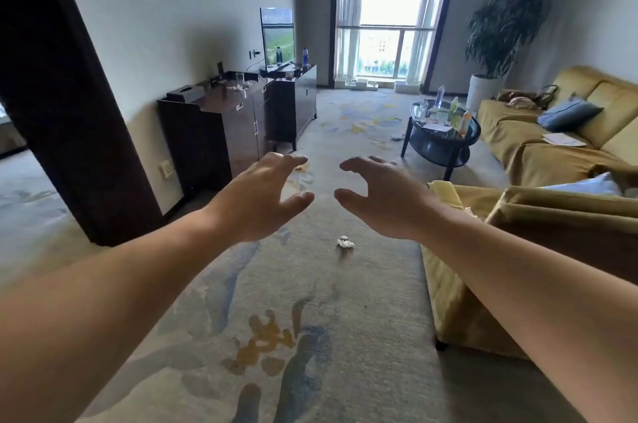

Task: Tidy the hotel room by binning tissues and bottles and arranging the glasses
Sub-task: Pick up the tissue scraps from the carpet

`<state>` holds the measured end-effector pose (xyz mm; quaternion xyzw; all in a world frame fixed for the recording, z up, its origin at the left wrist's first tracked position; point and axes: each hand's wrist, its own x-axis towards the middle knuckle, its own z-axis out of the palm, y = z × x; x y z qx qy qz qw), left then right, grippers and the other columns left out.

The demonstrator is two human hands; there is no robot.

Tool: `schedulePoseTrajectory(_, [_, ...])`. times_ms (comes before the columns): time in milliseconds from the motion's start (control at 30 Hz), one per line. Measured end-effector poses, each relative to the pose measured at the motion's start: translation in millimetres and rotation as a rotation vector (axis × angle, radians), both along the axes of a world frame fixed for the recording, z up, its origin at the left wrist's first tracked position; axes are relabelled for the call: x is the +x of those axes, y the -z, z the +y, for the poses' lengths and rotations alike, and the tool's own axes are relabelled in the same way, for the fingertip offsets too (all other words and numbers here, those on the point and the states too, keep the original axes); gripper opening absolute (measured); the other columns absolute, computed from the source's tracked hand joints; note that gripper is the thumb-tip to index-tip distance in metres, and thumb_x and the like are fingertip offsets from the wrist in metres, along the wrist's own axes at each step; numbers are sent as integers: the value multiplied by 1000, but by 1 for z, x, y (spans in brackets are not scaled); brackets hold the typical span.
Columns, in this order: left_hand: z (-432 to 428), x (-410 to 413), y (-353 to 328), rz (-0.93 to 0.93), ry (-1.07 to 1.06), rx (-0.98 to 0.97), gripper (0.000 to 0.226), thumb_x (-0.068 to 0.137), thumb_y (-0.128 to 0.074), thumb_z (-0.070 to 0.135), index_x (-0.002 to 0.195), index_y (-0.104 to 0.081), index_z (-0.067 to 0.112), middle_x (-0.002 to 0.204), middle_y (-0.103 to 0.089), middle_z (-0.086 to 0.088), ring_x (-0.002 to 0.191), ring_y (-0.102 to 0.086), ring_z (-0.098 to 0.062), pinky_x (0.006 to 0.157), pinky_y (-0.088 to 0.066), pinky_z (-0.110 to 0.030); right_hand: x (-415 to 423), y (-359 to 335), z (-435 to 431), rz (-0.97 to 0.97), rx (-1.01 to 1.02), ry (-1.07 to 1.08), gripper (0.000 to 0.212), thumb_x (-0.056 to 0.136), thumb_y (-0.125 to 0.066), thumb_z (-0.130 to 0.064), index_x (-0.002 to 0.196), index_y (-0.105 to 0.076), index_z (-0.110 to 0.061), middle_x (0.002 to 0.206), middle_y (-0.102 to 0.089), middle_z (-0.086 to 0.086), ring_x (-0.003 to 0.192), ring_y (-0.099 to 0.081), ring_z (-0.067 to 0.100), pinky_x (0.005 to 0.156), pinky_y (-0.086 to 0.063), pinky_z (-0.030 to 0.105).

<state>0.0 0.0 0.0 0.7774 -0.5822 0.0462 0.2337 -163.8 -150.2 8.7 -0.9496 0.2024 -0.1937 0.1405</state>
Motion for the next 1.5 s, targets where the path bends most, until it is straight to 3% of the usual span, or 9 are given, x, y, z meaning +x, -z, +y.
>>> schedulePoseTrajectory(367, [-162,166,10,17,-98,-8,62,89,-47,59,144,-30,36,149,-35,8,132,-37,-11,93,-29,-25,176,7,-163,23,22,-43,52,91,-51,-48,137,-44,-28,140,-46,-6,123,-46,14,79,-25,21])
schedulePoseTrajectory(800, [-304,386,34,118,-119,11,62,89,-50,56,144,-32,33,147,-37,4,133,-38,-14,103,-32,-31,397,29,-304,57,58,-21,51,89,-52,-50,136,-45,-29,138,-48,-5,121,-48,15,80,-30,22])
schedulePoseTrajectory(967, [-364,472,28,121,-89,4,64,88,-50,59,143,-33,33,146,-39,5,131,-39,-13,98,-31,-27,484,17,-359,46,56,11,50,89,-52,-49,136,-45,-30,137,-49,-4,122,-48,17,80,-31,24])
schedulePoseTrajectory(1500, [-589,648,99,203,-102,138,66,88,-48,59,145,-32,32,148,-36,6,135,-35,-12,108,-33,-36,660,104,-581,126,183,28,55,86,-51,-55,135,-46,-30,135,-50,-5,118,-50,14,80,-33,25])
